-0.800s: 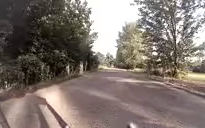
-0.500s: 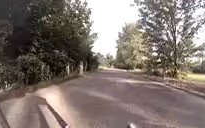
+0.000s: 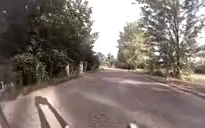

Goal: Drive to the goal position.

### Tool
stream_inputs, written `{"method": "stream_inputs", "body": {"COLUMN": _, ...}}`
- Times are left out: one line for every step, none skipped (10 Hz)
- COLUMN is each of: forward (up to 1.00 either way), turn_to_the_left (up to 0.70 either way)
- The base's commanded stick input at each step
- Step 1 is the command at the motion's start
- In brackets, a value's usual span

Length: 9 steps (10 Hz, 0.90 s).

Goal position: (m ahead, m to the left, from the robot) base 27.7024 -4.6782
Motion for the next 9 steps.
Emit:
{"method": "stream_inputs", "body": {"forward": 0.70, "turn_to_the_left": 0.00}}
{"method": "stream_inputs", "body": {"forward": 0.70, "turn_to_the_left": 0.00}}
{"method": "stream_inputs", "body": {"forward": 0.70, "turn_to_the_left": 0.00}}
{"method": "stream_inputs", "body": {"forward": 0.70, "turn_to_the_left": 0.00}}
{"method": "stream_inputs", "body": {"forward": 0.70, "turn_to_the_left": 0.00}}
{"method": "stream_inputs", "body": {"forward": 0.70, "turn_to_the_left": 0.00}}
{"method": "stream_inputs", "body": {"forward": 0.70, "turn_to_the_left": 0.00}}
{"method": "stream_inputs", "body": {"forward": 0.70, "turn_to_the_left": 0.00}}
{"method": "stream_inputs", "body": {"forward": 0.70, "turn_to_the_left": 0.00}}
